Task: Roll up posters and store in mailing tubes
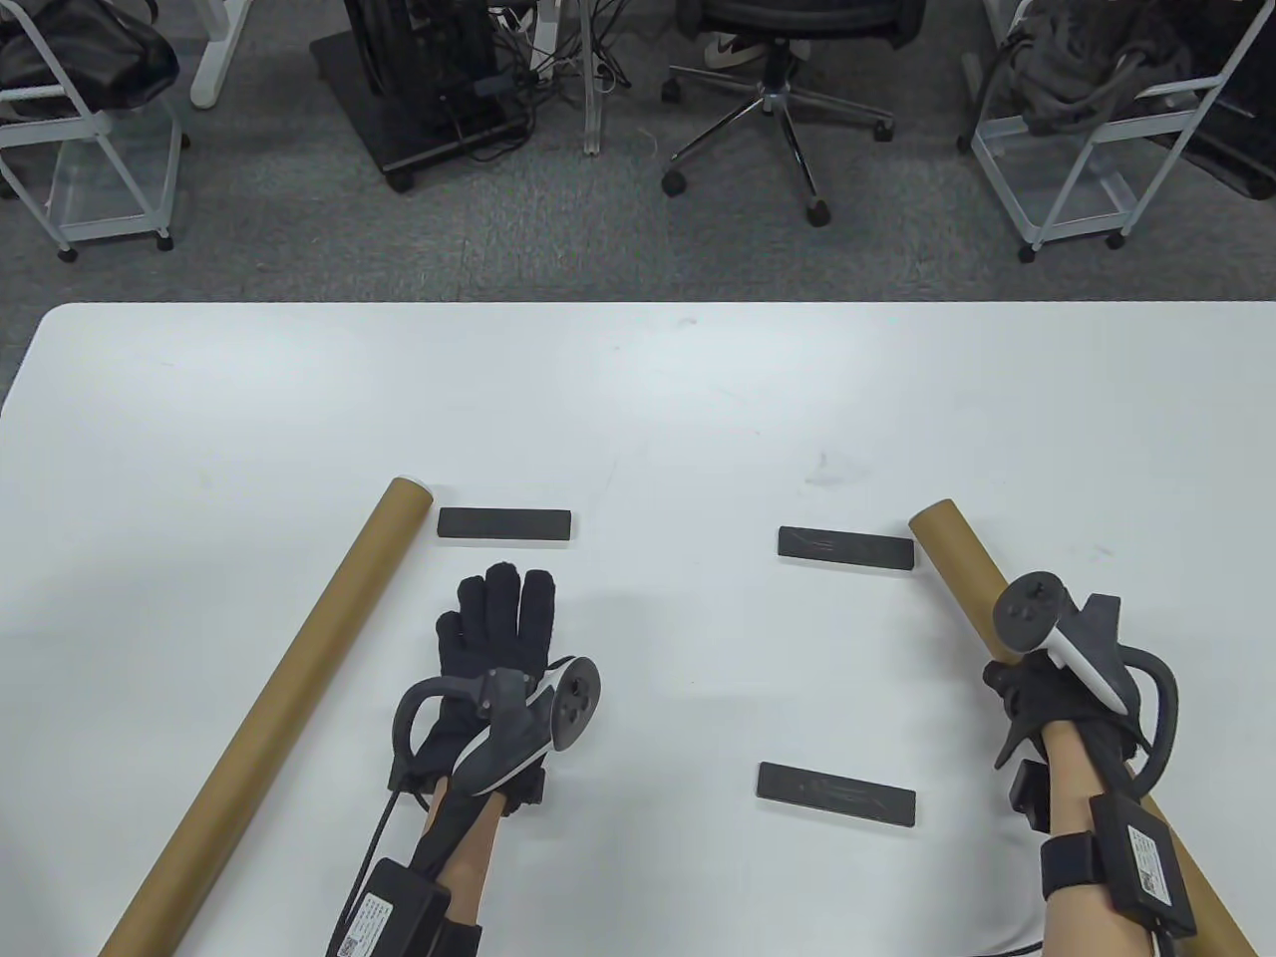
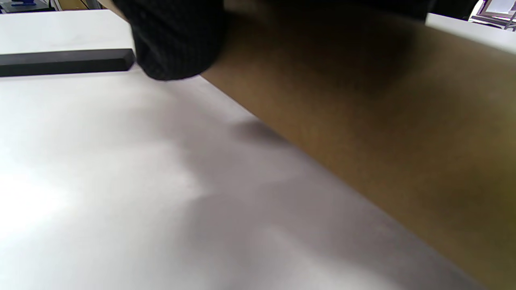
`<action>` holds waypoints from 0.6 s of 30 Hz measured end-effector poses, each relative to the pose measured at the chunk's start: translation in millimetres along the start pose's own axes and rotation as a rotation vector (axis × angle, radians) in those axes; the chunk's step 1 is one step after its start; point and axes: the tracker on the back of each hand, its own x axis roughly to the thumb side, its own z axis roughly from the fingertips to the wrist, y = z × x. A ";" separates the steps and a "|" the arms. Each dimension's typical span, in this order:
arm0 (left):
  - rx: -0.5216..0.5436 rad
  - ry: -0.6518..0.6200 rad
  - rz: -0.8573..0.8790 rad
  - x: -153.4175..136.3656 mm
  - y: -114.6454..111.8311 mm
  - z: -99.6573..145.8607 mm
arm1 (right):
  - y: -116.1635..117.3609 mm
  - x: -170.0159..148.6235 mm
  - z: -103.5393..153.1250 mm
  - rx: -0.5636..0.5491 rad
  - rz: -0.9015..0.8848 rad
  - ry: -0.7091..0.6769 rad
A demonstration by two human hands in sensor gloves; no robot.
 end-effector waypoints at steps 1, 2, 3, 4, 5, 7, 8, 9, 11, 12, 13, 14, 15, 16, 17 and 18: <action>-0.004 0.002 -0.006 0.1 -0.5 0.3 | 0.9 -1.6 -1.7 -0.001 0.002 0.002; -0.007 0.003 -0.010 0.1 -0.9 0.5 | 2.3 -3.8 -3.7 -0.001 0.007 0.009; -0.009 0.005 -0.013 0.2 -1.3 0.5 | 3.4 -5.5 -5.1 -0.008 0.015 0.011; -0.011 0.006 -0.016 0.3 -1.6 0.5 | 5.1 -7.3 -6.8 -0.013 0.023 0.014; -0.012 0.006 -0.017 0.3 -1.7 0.5 | 6.8 -9.0 -8.3 -0.013 0.034 0.017; -0.015 0.007 -0.018 0.6 -1.2 0.4 | 11.7 -13.5 -11.4 -0.009 0.038 0.018; -0.017 0.007 -0.019 0.8 -0.8 0.4 | 13.3 -14.7 -12.3 -0.012 0.037 0.020; -0.019 0.007 -0.020 1.1 -0.8 0.2 | 16.2 -17.2 -13.6 -0.010 0.042 0.024; -0.021 0.005 -0.023 1.6 -0.5 0.1 | 18.2 -20.5 -14.0 -0.026 0.041 0.026; -0.023 0.005 -0.024 1.7 -0.2 0.2 | 18.8 -22.9 -14.9 -0.039 0.033 0.028; -0.023 0.005 -0.025 1.8 -0.1 0.2 | 18.6 -23.7 -14.7 -0.031 0.029 0.031; -0.023 0.004 -0.025 1.8 0.1 0.2 | 18.8 -25.2 -14.1 -0.030 0.010 0.033; -0.022 0.005 -0.026 1.7 0.2 0.2 | 19.0 -25.6 -13.9 -0.031 0.006 0.033; -0.021 0.005 -0.025 1.7 -0.1 0.0 | 19.2 -26.0 -13.8 -0.029 0.004 0.034; -0.022 0.005 -0.023 1.6 -0.3 -0.1 | 19.7 -26.1 -13.3 -0.022 -0.001 0.037; -0.023 0.005 -0.021 1.6 -0.6 -0.3 | 19.4 -25.8 -12.6 -0.015 -0.003 0.039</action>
